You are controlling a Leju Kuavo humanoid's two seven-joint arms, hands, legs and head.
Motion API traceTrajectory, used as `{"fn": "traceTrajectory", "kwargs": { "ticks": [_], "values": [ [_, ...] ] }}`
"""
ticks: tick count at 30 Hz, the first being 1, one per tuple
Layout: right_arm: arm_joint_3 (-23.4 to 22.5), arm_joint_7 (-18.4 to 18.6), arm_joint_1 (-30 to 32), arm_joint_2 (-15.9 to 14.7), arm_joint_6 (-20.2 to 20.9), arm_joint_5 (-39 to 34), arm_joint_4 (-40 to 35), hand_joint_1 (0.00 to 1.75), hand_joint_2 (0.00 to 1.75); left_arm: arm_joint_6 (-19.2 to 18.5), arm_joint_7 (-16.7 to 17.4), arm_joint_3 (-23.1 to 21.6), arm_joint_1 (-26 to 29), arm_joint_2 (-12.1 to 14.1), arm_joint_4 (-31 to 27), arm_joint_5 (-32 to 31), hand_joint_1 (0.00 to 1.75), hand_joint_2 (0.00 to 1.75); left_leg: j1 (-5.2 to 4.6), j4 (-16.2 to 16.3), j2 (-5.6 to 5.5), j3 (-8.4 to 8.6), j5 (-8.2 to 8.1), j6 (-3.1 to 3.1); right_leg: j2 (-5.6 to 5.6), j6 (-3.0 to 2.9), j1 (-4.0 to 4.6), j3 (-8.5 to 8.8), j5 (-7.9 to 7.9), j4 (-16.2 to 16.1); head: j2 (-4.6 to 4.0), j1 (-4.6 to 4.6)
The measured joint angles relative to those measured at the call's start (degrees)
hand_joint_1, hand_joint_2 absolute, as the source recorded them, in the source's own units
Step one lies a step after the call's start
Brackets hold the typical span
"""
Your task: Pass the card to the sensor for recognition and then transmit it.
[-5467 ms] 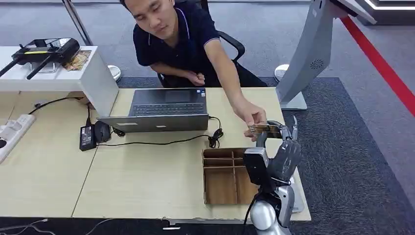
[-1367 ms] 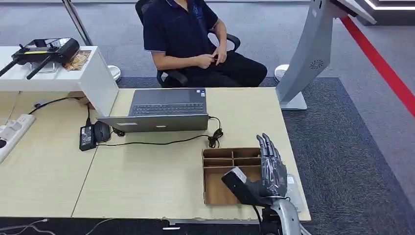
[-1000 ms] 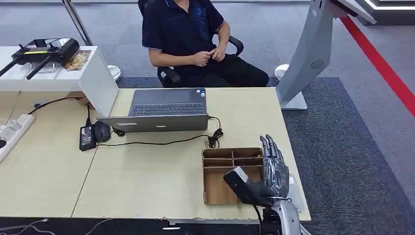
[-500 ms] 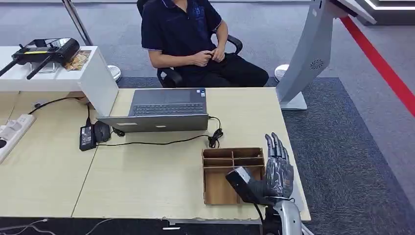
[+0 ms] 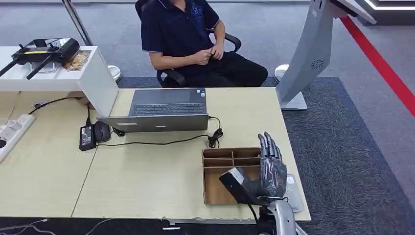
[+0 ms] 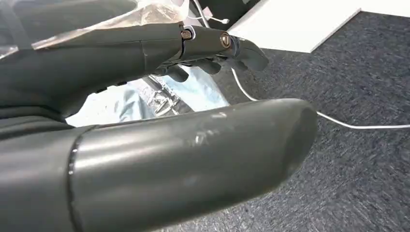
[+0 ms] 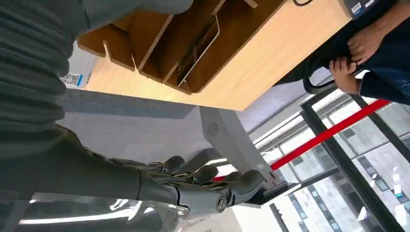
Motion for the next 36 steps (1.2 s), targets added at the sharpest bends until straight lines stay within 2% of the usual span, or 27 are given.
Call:
{"fn": "traceTrajectory", "kwargs": {
  "ticks": [10,22,36],
  "values": [
    [0.13,-1.95,-0.16,2.51,0.0,-0.63,1.97,0.0,1.75,0.0,0.11,-0.06,-0.01,-0.02,0.0,-0.06,0.0,0.0,0.0,0.0,0.0,-0.01,0.0,0.0,0.0,0.0,0.0,0.0,0.0,0.0,0.0,-0.02],
    [-0.09,-3.24,-0.5,4.09,0.0,-0.09,3.69,0.0,1.75,0.0,0.11,-0.94,0.0,-0.02,0.0,-0.02,0.0,0.0,0.0,0.0,0.0,0.0,0.0,0.0,0.0,0.0,0.0,-0.01,0.0,0.0,0.0,0.0],
    [-3.67,-3.8,0.06,5.59,-0.02,4.85,4.5,0.0,1.75,0.0,0.2,-1.36,0.01,-0.02,0.02,0.09,0.0,0.0,0.0,0.0,0.0,0.0,0.0,0.0,0.0,0.0,0.0,-0.01,0.0,0.0,0.0,0.0]
  ]
}}
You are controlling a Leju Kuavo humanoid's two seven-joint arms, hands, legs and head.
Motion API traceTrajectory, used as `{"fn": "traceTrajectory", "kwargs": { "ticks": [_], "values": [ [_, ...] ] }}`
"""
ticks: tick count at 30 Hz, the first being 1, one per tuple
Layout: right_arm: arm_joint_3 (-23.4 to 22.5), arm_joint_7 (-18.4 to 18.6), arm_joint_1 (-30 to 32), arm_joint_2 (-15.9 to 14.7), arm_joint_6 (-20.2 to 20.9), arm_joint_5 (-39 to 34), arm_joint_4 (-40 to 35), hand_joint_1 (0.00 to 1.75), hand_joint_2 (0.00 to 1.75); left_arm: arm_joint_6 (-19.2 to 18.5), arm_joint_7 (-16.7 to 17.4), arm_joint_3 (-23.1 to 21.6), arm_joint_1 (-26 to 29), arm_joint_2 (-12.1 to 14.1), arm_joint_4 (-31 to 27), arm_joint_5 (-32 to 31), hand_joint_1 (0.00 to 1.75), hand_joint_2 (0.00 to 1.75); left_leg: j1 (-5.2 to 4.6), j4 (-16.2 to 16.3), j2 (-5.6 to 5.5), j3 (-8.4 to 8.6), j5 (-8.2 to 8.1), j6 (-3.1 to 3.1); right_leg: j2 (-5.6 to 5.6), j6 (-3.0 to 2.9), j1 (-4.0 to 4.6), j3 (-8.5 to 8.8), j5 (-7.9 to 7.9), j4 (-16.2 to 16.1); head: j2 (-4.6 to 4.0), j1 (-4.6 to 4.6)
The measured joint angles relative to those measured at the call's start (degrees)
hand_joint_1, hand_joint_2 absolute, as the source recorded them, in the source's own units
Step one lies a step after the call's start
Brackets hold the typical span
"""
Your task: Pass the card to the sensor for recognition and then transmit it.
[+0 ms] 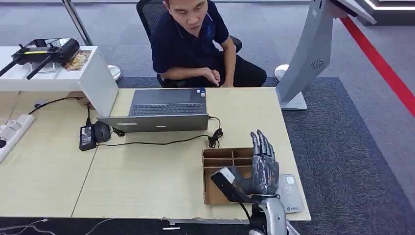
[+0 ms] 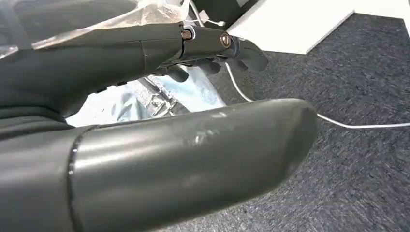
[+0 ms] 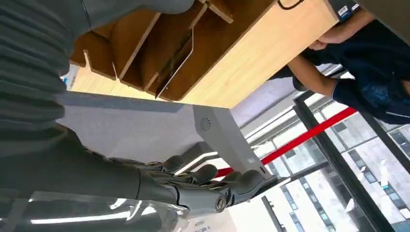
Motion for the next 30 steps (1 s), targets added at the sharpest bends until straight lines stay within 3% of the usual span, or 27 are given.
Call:
{"fn": "traceTrajectory", "kwargs": {
  "ticks": [30],
  "values": [
    [-1.9,2.36,0.4,-0.09,0.0,2.6,1.53,0.0,1.75,0.0,0.35,-0.63,0.0,0.0,-0.02,0.2,0.0,0.0,0.0,0.0,0.01,0.0,0.0,0.0,0.0,0.0,0.0,-0.01,0.0,0.0,0.0,0.0]
  ]
}}
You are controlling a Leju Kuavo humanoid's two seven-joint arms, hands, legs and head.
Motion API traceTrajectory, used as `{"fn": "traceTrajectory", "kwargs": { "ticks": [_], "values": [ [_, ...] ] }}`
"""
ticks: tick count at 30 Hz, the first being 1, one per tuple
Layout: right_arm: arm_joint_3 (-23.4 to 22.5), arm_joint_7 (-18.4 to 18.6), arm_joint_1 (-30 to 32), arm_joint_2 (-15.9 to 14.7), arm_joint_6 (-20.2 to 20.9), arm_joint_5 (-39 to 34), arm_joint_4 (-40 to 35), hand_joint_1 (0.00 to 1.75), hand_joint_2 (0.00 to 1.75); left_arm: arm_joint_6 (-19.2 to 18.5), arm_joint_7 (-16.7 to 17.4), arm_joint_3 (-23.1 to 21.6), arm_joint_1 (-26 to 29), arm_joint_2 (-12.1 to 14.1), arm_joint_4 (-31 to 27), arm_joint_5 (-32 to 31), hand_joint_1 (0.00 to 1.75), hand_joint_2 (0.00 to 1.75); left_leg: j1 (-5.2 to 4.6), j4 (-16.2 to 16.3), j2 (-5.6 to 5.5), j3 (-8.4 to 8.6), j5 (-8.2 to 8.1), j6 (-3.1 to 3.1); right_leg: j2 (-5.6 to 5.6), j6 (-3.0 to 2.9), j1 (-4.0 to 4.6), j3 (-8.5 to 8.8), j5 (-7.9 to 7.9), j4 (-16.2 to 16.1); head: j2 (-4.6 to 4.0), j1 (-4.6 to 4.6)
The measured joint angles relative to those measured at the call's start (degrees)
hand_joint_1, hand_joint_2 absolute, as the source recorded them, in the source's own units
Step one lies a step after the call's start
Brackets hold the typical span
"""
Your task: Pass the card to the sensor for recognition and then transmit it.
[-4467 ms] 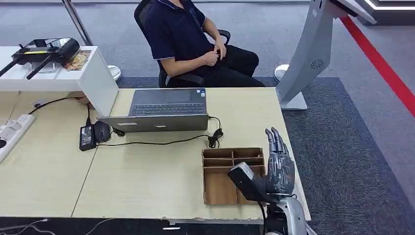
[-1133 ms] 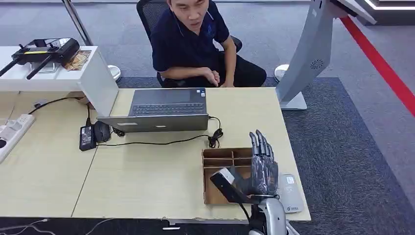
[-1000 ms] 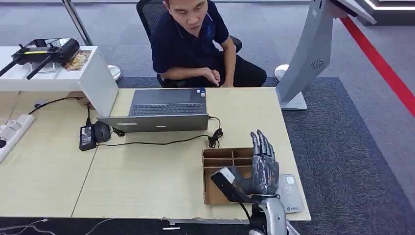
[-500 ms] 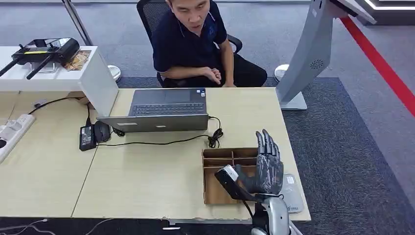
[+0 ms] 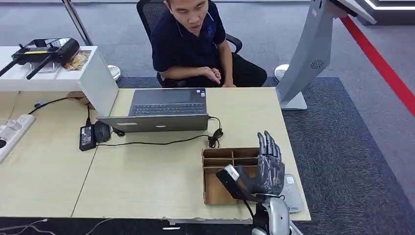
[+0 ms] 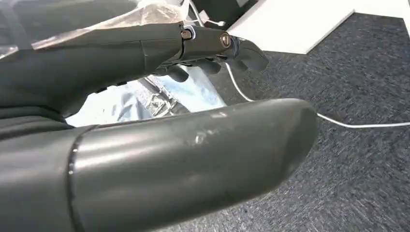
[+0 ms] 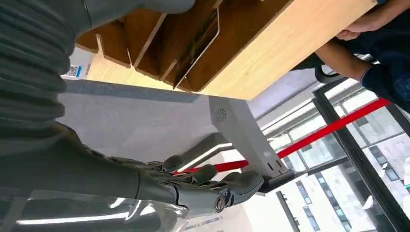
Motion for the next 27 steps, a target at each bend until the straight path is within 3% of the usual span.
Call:
{"fn": "traceTrajectory", "kwargs": {
  "ticks": [27],
  "values": [
    [-2.84,-2.45,0.34,0.85,0.0,1.38,1.88,0.0,1.75,0.0,0.24,-0.7,0.0,0.02,0.02,0.07,0.0,0.0,0.0,0.0,0.0,0.0,0.0,0.0,0.0,0.0,0.0,0.0,0.0,0.0,0.0,0.0]
  ]
}}
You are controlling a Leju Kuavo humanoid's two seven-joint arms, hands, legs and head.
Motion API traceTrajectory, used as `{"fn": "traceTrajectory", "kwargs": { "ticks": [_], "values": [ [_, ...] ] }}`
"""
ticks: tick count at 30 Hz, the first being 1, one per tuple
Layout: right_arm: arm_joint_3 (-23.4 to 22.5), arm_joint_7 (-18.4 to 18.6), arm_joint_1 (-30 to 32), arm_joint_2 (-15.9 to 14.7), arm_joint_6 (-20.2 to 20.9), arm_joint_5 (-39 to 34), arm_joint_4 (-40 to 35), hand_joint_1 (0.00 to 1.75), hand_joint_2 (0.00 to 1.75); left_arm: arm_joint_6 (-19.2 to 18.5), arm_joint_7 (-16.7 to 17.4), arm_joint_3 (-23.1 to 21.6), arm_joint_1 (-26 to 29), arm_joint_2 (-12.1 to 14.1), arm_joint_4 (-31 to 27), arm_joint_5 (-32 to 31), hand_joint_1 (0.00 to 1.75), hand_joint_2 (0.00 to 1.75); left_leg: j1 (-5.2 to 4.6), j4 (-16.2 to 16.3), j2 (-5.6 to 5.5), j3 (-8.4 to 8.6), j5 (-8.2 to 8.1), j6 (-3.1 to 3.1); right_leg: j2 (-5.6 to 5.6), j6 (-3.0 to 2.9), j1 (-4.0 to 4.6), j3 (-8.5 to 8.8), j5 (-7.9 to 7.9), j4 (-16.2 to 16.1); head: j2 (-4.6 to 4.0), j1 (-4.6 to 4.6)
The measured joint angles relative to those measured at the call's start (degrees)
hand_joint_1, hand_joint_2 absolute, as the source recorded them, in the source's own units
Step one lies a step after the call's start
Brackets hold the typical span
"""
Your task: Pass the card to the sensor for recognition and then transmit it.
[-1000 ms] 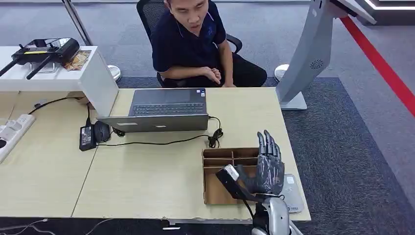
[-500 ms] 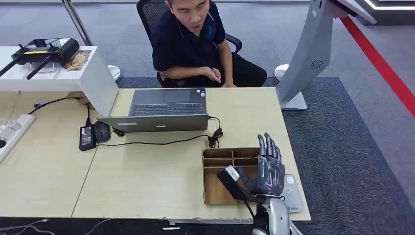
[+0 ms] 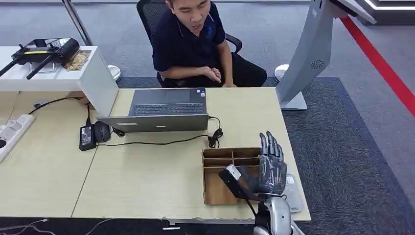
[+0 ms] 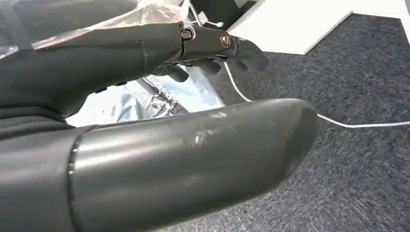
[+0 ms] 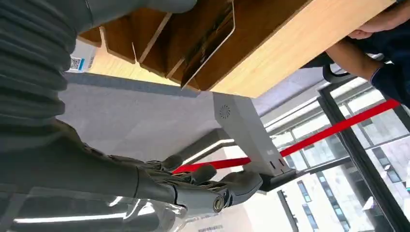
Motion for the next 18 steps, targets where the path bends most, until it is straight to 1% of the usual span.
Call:
{"fn": "traceTrajectory", "kwargs": {
  "ticks": [5,18],
  "values": [
    [-1.18,-0.53,0.24,0.57,0.0,0.33,0.0,0.0,1.75,0.0,0.0,-0.13,0.0,0.0,-0.02,0.0,0.0,0.0,0.0,0.0,0.0,0.0,0.0,0.0,0.0,0.0,0.0,0.0,0.0,0.0,0.0,0.0],
    [-1.88,-1.05,0.32,1.09,0.0,0.42,0.07,0.0,1.75,0.0,0.0,-0.15,-0.01,-0.02,-0.02,0.0,0.0,0.0,0.0,0.0,0.0,0.0,0.0,0.0,0.0,0.0,0.0,0.0,0.0,0.0,0.0,0.0]
  ]
}}
